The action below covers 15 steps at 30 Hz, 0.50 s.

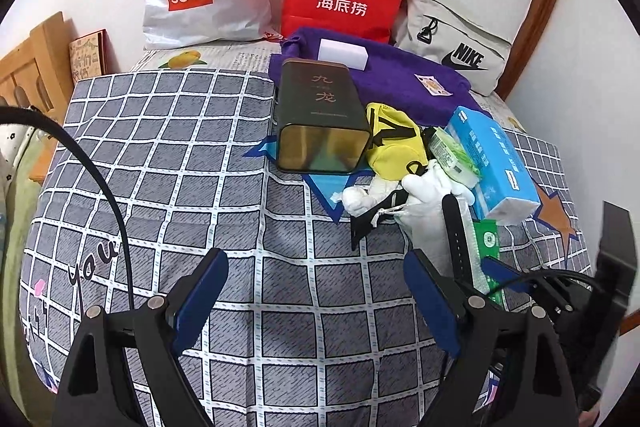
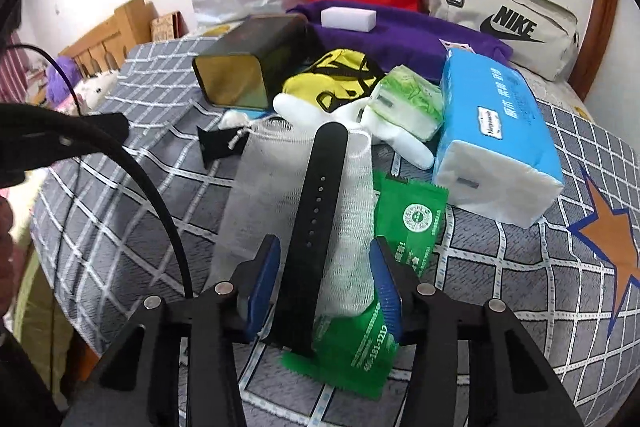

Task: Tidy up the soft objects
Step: 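Lower the right tool onto the black watch strap and close it, then grasp the white mesh bag with the left tool while the right tool holds the strap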

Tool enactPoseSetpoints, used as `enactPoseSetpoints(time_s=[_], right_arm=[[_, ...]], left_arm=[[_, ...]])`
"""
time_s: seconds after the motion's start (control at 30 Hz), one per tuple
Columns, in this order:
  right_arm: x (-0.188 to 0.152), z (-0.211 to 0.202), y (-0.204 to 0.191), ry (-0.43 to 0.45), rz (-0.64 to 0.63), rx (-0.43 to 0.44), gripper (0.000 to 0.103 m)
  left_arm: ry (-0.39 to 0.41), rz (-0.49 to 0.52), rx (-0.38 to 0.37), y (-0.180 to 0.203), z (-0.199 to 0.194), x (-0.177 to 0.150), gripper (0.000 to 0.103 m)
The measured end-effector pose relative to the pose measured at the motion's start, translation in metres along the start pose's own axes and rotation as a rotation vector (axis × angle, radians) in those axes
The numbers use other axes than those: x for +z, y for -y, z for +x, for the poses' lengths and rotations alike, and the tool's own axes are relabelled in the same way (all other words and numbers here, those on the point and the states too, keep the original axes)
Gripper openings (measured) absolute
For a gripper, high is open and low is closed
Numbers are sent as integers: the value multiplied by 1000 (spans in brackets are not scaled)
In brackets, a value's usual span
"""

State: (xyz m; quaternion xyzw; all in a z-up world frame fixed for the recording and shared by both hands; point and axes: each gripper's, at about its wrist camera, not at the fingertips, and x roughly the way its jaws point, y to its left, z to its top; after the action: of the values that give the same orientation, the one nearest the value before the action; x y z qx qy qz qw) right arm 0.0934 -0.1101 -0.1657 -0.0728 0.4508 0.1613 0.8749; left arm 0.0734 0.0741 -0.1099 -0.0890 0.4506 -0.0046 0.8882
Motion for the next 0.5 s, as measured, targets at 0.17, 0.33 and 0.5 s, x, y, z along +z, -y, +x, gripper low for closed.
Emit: enactPoseSetpoints(time_s=[0.17, 0.33, 0.5], right_arm=[[1, 8, -11, 4, -67, -38, 21], [4, -4, -2, 13, -37, -2, 17], [7, -23, 8, 40, -2, 28, 7]], left_arm=[[-4, 3, -3, 0, 0, 0, 89], [-6, 11, -9, 0, 1, -1, 89], [-7, 14, -14, -1, 4, -3, 89]])
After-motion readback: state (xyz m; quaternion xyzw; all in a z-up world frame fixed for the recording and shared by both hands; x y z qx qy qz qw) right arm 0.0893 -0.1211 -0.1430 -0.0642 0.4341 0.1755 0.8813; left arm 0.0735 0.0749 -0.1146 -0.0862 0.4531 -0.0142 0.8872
